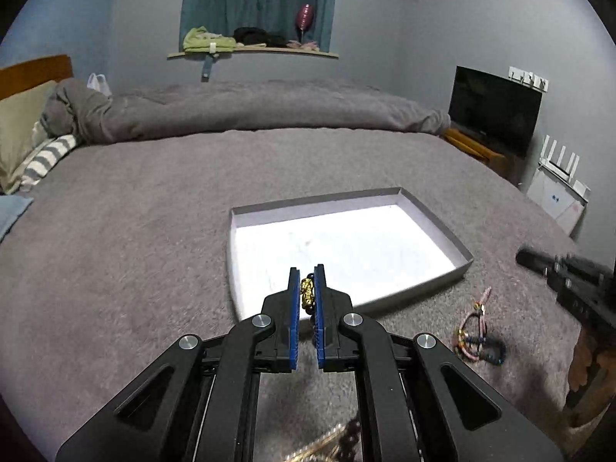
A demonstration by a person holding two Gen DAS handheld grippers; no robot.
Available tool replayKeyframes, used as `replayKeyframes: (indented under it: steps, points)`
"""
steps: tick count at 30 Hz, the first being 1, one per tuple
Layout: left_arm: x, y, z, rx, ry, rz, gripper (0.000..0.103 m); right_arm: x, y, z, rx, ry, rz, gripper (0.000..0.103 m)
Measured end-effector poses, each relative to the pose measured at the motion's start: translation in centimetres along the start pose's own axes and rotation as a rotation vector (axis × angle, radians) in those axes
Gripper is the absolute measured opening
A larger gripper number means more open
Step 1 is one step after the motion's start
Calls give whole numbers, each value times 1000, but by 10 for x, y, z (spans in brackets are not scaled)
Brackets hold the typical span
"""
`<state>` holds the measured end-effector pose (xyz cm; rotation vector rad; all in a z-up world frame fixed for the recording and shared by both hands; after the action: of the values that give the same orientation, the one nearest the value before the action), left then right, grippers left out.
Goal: Organize jewelry
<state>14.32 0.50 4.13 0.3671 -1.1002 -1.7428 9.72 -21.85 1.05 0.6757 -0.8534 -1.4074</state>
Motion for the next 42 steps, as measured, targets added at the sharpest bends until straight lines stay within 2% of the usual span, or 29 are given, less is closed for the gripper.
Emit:
replayKeyframes:
  steps: [2, 4, 6, 8, 14, 16, 17, 18, 28, 34, 42]
  points:
    - [-3, 6, -4, 7, -6, 11, 7, 2, -8, -7, -38, 6, 5, 1]
    - [-5, 13, -9, 16, -10, 24, 7, 4, -17, -13, -67, -4, 24, 7]
    - [-5, 17, -11, 23, -16, 35, 7, 5, -26, -16, -91, -3, 39, 35]
    - [-4, 21, -14, 28, -20, 35, 7, 8, -33, -17, -94, -16, 49, 39]
    - [0, 18, -22, 13, -24, 23, 7, 1, -45, -37, -132, -50, 116, 39]
    - [-1, 17, -23, 11, -25, 25, 7, -1, -45, -47, -141, -51, 121, 26]
    - [-2, 17, -23, 11, -26, 27, 7, -1, -45, -50, -149, -46, 117, 9]
    - [-2, 17, -23, 11, -26, 28, 7, 1, -45, -51, -154, -36, 101, 2]
    - [-1, 26, -19, 46, -36, 62, 7, -2, -4, 8, 19, 13, 47, 2]
    - [5, 36, -16, 94, -48, 86, 7, -3, 18, 29, 80, 9, 20, 2]
    - [-3, 26, -18, 78, -44, 81, 7, -10, 44, 41, 119, 43, -22, 2]
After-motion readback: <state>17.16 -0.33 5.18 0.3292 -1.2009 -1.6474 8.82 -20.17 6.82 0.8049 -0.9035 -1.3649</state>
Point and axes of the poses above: each gripper's, at about its wrist camera, not at the fingertips, and z roughly against the way its jaws point, x to its right, y to its top, the point moved 6 cm from there along -z, roughly the way its jaws point, and after that the axes turned 15 degrees about -y, right-handed, at the moved point
